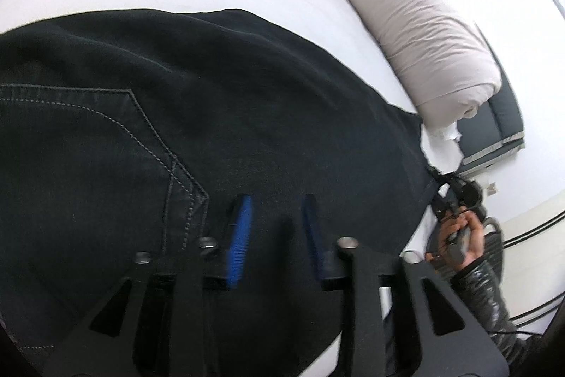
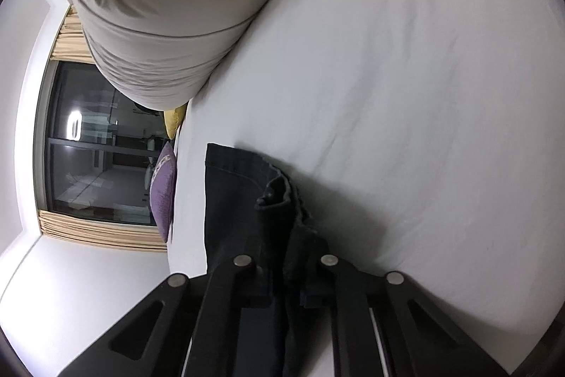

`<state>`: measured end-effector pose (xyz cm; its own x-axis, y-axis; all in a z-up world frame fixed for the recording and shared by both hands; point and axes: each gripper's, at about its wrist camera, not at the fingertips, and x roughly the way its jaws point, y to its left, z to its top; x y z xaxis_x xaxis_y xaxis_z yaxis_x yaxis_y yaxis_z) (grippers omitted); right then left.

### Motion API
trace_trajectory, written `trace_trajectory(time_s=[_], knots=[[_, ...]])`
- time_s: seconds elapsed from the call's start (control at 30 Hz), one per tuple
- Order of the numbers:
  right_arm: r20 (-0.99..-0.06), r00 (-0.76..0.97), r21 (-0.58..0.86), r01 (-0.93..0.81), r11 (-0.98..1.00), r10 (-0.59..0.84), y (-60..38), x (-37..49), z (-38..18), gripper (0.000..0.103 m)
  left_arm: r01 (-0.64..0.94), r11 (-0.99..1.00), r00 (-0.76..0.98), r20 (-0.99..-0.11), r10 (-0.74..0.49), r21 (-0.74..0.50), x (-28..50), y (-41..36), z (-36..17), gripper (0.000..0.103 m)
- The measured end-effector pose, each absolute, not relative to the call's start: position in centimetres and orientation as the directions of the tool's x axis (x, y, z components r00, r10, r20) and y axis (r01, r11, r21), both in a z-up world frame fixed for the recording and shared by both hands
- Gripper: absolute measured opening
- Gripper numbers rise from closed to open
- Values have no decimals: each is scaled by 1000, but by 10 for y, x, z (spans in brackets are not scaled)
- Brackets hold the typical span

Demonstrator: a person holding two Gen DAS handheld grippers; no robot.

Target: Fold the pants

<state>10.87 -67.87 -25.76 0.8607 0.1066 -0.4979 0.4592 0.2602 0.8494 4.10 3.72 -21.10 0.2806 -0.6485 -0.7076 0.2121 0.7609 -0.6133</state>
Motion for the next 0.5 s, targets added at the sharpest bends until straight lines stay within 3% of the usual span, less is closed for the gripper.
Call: trace_trajectory(time_s=[0.03,0.07,0.1,0.4,0.5], knots=[[-508,856,836,465,291,94,-676,110,-252,9,209,745,281,-691,-666,-634,43,37,-207,66],[-517,852,824,468,318,85,-673,110,-247,9,212,731,284,-675,-681,-649,43,36,-202,88],[-524,848,809,467,357,76,-668,111,-239,8,218,730,288,-672,-682,-647,43,35,-197,99],[-618,786,513,403,758,1,-581,139,-166,7,159,715,287,-661,-693,-681,43,47,-197,99],[-647,763,321,280,905,-7,-515,148,-144,7,117,681,281,-633,-721,-723,44,54,-197,99]])
